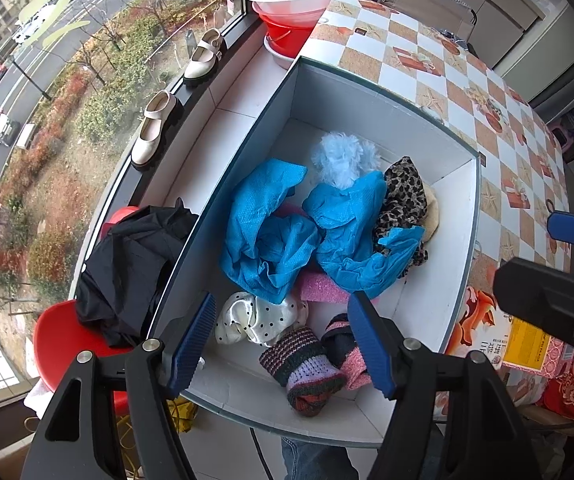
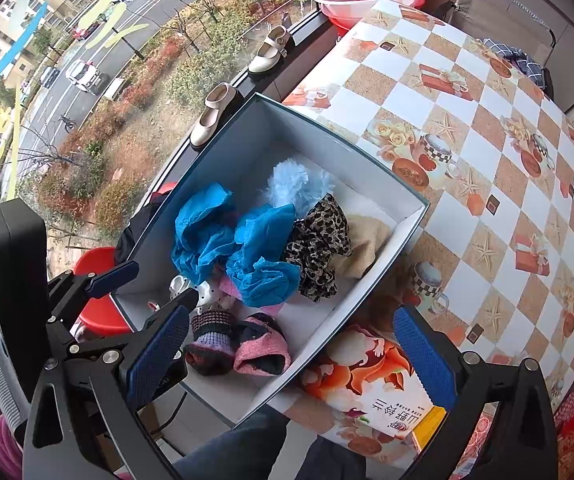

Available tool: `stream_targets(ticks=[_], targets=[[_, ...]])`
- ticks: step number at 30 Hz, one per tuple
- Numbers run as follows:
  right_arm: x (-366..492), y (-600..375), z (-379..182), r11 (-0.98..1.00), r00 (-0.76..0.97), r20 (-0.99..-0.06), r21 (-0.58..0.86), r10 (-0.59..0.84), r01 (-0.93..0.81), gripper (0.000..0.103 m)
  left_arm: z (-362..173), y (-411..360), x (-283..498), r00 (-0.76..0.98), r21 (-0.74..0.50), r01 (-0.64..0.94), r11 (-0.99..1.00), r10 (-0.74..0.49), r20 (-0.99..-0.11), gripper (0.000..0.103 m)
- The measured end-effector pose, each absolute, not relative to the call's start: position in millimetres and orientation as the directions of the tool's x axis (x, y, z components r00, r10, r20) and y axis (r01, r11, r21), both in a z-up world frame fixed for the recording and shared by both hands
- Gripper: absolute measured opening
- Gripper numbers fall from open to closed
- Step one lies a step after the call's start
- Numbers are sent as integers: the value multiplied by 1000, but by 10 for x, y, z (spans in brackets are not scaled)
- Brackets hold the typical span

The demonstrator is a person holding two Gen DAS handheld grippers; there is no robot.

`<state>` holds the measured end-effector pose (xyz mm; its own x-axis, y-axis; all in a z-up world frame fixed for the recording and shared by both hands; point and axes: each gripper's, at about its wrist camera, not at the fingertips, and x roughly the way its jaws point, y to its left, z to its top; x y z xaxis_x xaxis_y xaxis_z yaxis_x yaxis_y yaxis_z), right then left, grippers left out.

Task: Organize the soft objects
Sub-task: 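Open both tools to drop the sock and glove into the box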

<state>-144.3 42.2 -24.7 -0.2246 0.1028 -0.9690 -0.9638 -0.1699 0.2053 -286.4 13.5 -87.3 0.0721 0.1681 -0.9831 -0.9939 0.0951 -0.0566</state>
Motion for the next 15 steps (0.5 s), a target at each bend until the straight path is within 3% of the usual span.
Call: stream_targets(ticks=[10, 15], targets=[[-1405, 406, -234, -159, -225, -968, 207, 108, -965, 103, -940, 89, -2842, 68, -56, -995, 86, 143, -987, 72], [-1389, 404, -262, -149, -233, -967, 217, 103, -965, 103, -758, 109, -2921, 152, -139, -988, 70, 253, -956, 73]])
